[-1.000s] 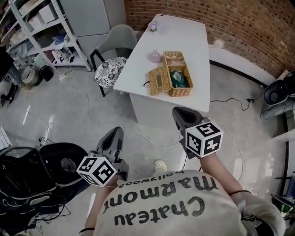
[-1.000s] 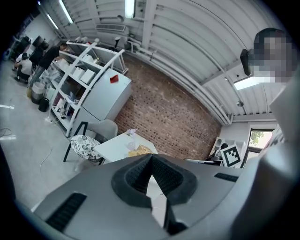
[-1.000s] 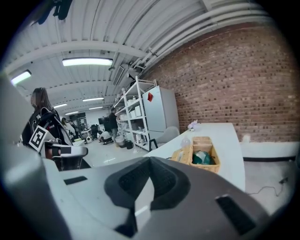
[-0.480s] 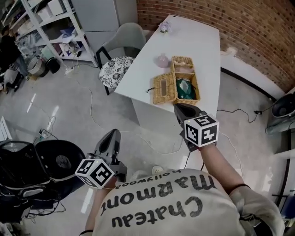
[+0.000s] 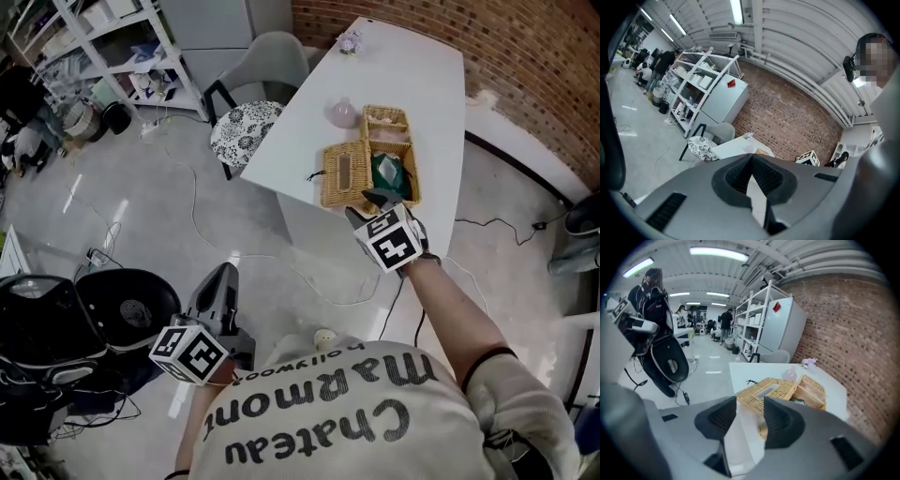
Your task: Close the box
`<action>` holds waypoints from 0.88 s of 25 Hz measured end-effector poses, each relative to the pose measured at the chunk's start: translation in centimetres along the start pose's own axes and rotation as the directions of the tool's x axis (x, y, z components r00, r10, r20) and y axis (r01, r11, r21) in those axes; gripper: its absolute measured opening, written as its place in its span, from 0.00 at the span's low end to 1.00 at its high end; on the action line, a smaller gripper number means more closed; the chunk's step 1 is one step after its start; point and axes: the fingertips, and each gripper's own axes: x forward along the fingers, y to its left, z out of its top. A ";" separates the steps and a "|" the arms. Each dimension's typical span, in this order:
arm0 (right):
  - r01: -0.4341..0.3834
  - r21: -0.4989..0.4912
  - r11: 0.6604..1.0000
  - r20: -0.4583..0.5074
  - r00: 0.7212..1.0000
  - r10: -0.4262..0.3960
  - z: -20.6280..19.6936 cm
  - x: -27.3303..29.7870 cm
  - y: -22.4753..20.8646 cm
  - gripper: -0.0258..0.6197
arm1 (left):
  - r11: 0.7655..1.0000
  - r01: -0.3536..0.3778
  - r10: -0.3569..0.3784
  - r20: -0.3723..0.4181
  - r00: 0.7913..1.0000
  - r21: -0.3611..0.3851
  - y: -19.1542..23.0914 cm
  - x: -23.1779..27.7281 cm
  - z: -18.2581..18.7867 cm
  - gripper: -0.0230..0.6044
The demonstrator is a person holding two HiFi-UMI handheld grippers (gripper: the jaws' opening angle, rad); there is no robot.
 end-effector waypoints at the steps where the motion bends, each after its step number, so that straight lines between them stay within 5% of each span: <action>1: 0.007 -0.048 0.999 -0.025 1.000 -0.008 -0.2 0.6 0.0 0.33 | 1.000 -0.005 0.005 0.003 1.000 -0.002 0.3 -0.1 -0.1 0.04; 8: 0.031 -0.378 0.925 -0.168 0.981 -0.102 -2.0 3.3 0.6 0.39 | 0.999 -0.045 0.045 0.010 0.999 -0.017 1.4 -1.5 0.1 0.04; 16: 0.082 -0.647 0.758 -0.178 0.951 -0.254 -2.8 5.2 0.8 0.40 | 0.996 -0.084 0.086 0.044 0.995 -0.039 2.4 -2.8 0.6 0.04; 22: 0.146 -0.797 0.585 -0.093 0.929 -0.358 -2.3 6.0 1.1 0.37 | 0.994 -0.093 0.095 0.047 0.994 -0.050 2.5 -3.2 0.6 0.04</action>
